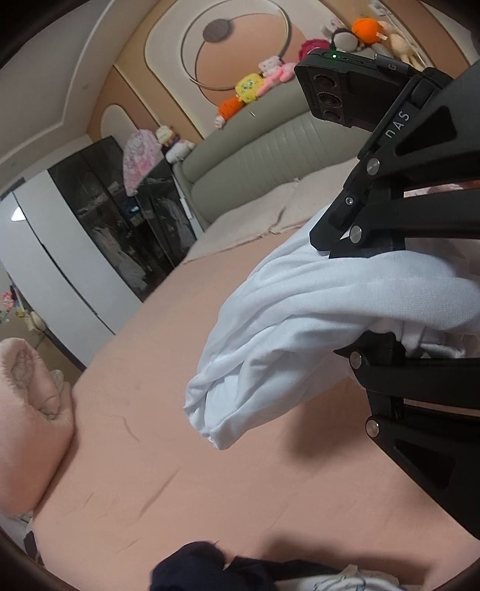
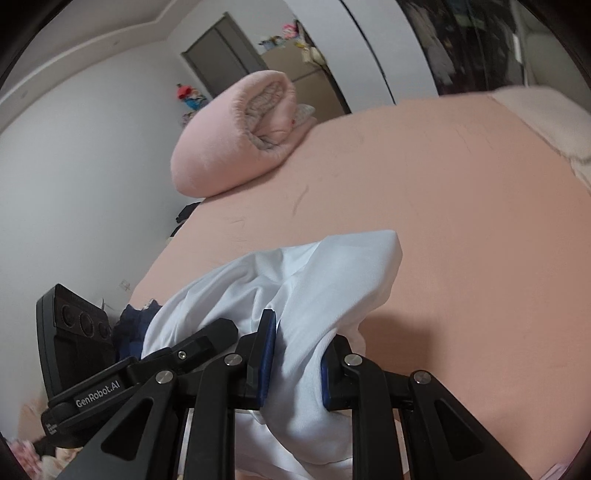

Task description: Fold clothes

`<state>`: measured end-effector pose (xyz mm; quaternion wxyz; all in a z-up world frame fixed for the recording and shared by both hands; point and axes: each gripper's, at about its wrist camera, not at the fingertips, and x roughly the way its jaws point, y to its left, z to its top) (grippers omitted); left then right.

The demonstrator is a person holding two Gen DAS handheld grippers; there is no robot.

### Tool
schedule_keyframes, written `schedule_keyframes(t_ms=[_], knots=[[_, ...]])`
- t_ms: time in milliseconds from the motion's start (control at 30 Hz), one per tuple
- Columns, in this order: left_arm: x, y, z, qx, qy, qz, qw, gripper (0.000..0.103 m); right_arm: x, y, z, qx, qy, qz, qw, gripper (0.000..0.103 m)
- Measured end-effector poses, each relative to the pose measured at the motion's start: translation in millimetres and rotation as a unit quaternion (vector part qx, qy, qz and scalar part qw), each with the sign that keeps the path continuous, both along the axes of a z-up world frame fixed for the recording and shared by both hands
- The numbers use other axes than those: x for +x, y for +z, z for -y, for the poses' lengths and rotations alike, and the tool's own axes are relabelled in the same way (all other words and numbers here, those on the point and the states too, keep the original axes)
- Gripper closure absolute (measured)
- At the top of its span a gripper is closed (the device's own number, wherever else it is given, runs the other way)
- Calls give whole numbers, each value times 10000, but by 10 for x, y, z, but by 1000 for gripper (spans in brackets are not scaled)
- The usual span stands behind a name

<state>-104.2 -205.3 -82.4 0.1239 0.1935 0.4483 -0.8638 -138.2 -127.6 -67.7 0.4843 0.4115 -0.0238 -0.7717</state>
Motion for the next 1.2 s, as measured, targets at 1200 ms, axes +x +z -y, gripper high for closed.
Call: schedule_keyframes(t_ms=[1200], knots=[[1283, 735, 650, -1027, 2162, -272, 9705, 84, 973, 1129, 1860, 837, 2491, -1060, 9590, 85]])
